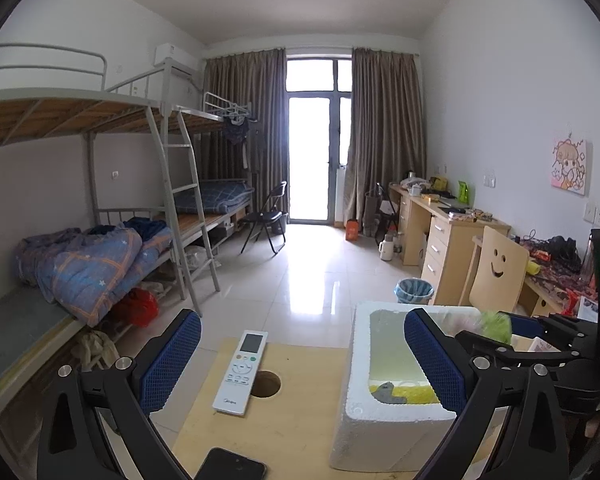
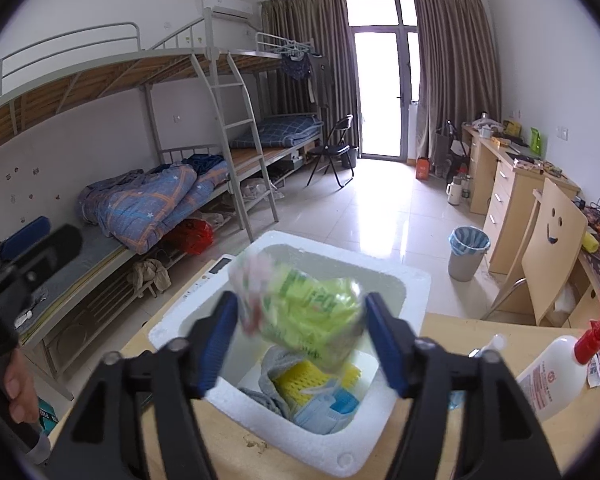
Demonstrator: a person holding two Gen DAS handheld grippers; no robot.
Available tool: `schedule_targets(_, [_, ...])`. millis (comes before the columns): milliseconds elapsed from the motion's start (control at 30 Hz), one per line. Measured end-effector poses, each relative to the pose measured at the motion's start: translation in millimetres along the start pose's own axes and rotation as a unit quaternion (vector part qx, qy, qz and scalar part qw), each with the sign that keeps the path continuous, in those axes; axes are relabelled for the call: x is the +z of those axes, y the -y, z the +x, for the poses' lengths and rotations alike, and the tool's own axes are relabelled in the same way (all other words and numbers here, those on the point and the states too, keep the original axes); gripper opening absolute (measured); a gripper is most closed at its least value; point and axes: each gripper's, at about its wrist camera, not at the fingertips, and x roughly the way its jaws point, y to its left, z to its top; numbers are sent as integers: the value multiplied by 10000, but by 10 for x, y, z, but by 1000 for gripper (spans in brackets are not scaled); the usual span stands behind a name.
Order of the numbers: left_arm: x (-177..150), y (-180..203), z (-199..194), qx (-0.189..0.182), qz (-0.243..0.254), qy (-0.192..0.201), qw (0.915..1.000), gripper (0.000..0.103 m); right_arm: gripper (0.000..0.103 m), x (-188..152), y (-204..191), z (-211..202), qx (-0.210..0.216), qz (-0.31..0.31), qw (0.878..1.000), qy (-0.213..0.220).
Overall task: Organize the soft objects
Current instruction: 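Lower the wipe pack into the foam box and open the right gripper, then move both open grippers back toward the white tissue and foam roll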
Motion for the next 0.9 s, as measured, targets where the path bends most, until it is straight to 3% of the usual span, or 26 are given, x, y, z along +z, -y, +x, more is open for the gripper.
schedule_targets(67, [-6,-20,-19,0,-31,3,10000,102,79,-4,-3,5,-58,-26,10000,-34])
schedule_targets(300, [-23,-46,-39,-8,-39,-14,10000,102,87,-22,-60,-89,-86,-196,9998,-30])
schedule_targets(467, [-26,-35,-83,-42,-20,-48,10000,102,103,-30,-41,-271,-124,-153,9997,120])
schedule_targets(900, [4,65,-422,-177,4,105,9998,102,103,-120,-73,-776,-309,-183,9986,376])
